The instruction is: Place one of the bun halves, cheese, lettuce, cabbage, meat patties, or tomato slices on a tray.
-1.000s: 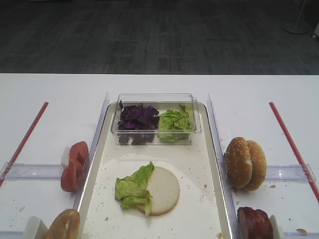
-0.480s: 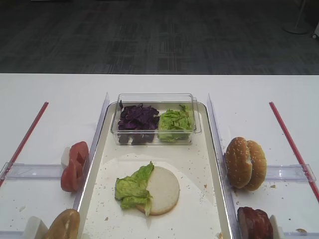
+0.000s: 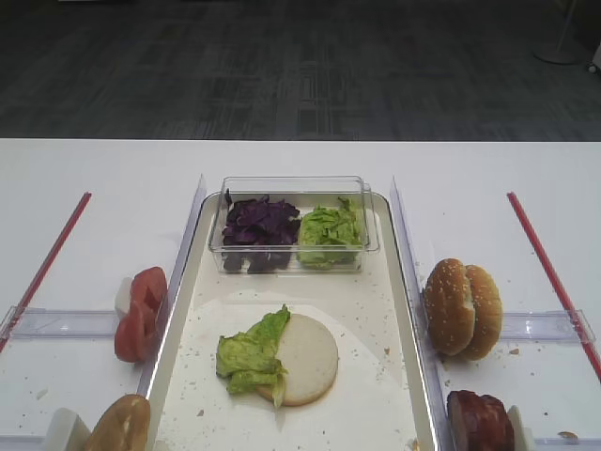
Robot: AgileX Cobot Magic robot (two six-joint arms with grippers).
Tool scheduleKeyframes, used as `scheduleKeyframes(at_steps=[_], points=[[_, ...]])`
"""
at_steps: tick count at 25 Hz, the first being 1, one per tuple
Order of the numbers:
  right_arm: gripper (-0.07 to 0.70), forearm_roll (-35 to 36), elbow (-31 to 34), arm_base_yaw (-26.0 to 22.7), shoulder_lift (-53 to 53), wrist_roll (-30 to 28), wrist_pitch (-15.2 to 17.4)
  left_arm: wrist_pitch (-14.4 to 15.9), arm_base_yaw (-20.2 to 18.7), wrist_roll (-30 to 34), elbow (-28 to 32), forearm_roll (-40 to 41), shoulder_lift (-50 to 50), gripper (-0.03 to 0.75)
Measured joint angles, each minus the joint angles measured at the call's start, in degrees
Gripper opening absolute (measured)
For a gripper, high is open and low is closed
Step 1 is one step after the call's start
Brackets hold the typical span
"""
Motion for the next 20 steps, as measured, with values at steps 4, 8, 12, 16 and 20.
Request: scheduleKeyframes(at_steps=[4, 8, 12, 16, 20], points=[[0.542, 0.0, 0.0, 0.0, 0.0, 0.0, 0.0, 0.0, 0.0, 0.0, 0.0, 0.0, 0.0, 0.51], [0.542, 0.0, 0.0, 0.0, 0.0, 0.0, 0.0, 0.0, 0.0, 0.0, 0.0, 0.0, 0.0, 0.51], [0.542, 0.0, 0.0, 0.0, 0.0, 0.0, 0.0, 0.0, 0.0, 0.0, 0.0, 0.0, 0.0, 0.509], [0.542, 0.0, 0.0, 0.0, 0.0, 0.0, 0.0, 0.0, 0.0, 0.0, 0.0, 0.0, 0.0, 0.51], [0.542, 0.0, 0.0, 0.0, 0.0, 0.0, 0.0, 0.0, 0.0, 0.0, 0.0, 0.0, 0.0, 0.509]])
